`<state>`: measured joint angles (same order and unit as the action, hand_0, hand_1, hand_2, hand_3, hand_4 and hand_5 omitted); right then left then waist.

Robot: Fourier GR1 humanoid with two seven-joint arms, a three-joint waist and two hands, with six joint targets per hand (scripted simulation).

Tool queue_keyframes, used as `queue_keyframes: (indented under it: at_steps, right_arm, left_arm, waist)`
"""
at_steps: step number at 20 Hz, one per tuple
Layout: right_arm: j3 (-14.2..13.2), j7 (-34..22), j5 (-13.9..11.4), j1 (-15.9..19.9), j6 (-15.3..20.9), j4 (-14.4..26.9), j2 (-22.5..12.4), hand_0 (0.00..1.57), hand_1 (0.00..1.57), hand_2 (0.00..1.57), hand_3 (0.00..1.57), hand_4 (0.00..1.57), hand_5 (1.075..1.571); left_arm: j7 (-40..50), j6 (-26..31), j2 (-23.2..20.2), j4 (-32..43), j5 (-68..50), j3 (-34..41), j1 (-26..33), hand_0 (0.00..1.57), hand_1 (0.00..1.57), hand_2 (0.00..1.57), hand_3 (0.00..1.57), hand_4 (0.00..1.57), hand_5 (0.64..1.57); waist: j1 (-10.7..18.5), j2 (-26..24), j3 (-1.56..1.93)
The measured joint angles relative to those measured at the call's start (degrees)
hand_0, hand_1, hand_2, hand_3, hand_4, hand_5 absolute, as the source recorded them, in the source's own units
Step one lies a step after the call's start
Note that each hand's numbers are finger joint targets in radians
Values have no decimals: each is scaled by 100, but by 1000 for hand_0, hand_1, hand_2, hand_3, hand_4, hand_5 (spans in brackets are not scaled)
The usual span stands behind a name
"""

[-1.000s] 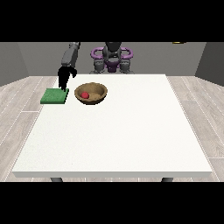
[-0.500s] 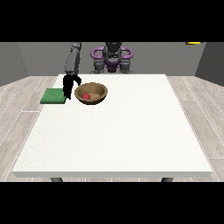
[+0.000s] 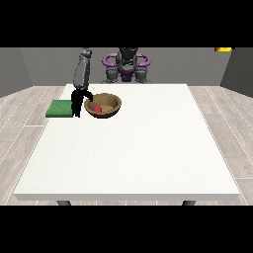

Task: Pick the cup and pour the ball into the bowl, then pick the bowl and place it on the pad

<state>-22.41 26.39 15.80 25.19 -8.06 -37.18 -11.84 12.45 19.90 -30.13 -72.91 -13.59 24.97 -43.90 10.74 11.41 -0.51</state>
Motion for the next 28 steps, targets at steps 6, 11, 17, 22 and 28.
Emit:
queue_keyframes:
  at_steps: [6,11,17,22,28]
  right_arm:
    - [115,262,-113,252,197,271,126,0,0,0,0,448,1550]
    - [184,419,-149,443,331,384,240,0,0,0,0,498,1556]
    - [109,399,-272,248,912,408,6,1571,1571,1571,1571,944,1471]
    - [192,463,-342,28,1363,92,20,1571,1571,1571,1424,948,1530]
    - [496,-240,-513,-37,1763,-167,-94,1571,1571,1571,1175,1000,1545]
  left_arm:
    - [109,29,-197,-85,-194,93,96,0,0,0,0,1023,1537]
    - [94,36,-329,-132,-300,159,156,0,0,0,0,1022,1543]
    - [172,155,-465,-229,-517,236,82,0,0,0,0,1028,1529]
    - [155,237,-561,-228,-671,332,-4,0,0,0,0,1129,1517]
    - [80,346,-619,49,-709,416,122,0,0,0,0,1192,1526]
  waist:
    - [-85,2,-12]
    - [-137,46,-23]
    - [20,144,-146]
    - [173,238,-171]
    - [176,74,-40]
